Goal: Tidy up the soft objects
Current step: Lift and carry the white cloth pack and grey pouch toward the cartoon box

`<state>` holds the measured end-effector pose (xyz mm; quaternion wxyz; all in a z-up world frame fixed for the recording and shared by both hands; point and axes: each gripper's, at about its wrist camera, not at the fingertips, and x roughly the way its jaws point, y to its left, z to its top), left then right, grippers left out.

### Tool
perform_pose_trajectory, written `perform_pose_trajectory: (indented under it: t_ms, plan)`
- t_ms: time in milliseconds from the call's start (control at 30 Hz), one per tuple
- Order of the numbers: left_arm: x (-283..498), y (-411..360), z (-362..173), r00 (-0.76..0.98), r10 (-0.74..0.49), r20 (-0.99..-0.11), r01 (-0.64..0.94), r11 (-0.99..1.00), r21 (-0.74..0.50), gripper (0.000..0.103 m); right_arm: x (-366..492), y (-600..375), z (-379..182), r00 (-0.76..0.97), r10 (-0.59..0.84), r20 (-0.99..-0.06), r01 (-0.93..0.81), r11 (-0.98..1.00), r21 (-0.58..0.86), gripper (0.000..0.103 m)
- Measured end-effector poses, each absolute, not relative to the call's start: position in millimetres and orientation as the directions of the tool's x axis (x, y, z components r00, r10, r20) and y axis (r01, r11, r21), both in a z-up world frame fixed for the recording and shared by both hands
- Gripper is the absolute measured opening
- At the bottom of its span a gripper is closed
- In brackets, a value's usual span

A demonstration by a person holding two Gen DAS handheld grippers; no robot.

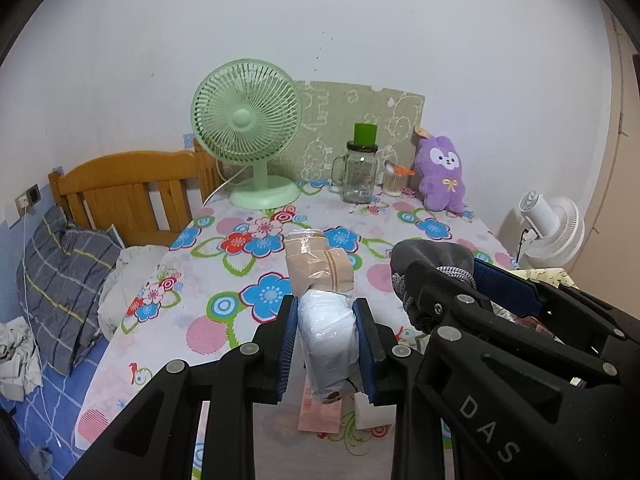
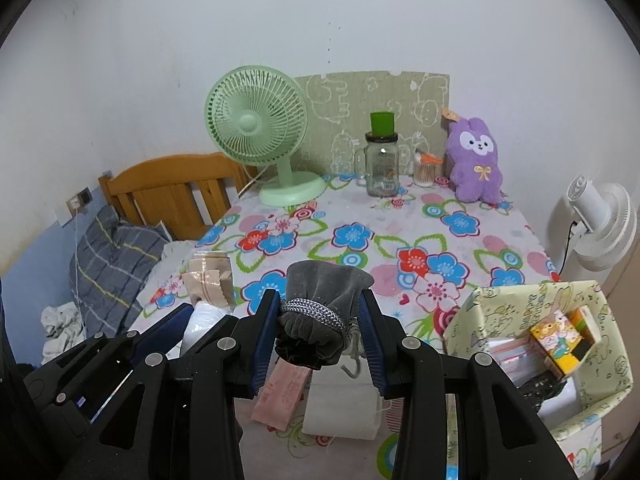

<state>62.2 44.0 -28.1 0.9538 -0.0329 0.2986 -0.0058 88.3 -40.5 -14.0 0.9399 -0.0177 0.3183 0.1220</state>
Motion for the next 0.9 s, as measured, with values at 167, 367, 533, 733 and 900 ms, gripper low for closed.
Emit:
perform_pose_trajectory:
  t_ms: [167, 367, 533, 733, 900]
  plan:
    - [58.1, 33.8, -17.8, 0.827, -0.048, -0.560, 0.012, 0.998, -0.068, 0.027, 81.2, -50.1, -1.7, 0.784, 0.210, -0.584, -0.234, 0.972, 0.035, 0.043]
    - [53.0, 17.8, -9.2, 0.837, -0.061, -0.544, 0.033, 0.998, -0.060, 0.027, 73.5, -66.1, 9.2, 0.801, 0.199, -0.564, -0.221, 0.975, 0.029, 0.043]
    - [50.0, 3.2, -6.4, 0.840, -0.073, -0.537, 0.051, 0.997, -0.056, 0.027, 68.4, -79.9, 14.2, 0.813, 0.184, -0.552, -0.208, 0.978, 0.020, 0.043]
    - [48.3, -17.5, -6.0, 0.841, -0.095, -0.533, 0.077, 0.995, -0.056, 0.027, 63.9, -98.8, 15.9, 0.823, 0.156, -0.546, -0.186, 0.983, 0.001, 0.043]
    - [48.4, -33.7, -3.5, 0.842, -0.117, -0.527, 0.103, 0.993, -0.056, 0.027, 61.9, -115.9, 17.9, 0.830, 0.137, -0.540, -0.165, 0.986, -0.004, 0.043]
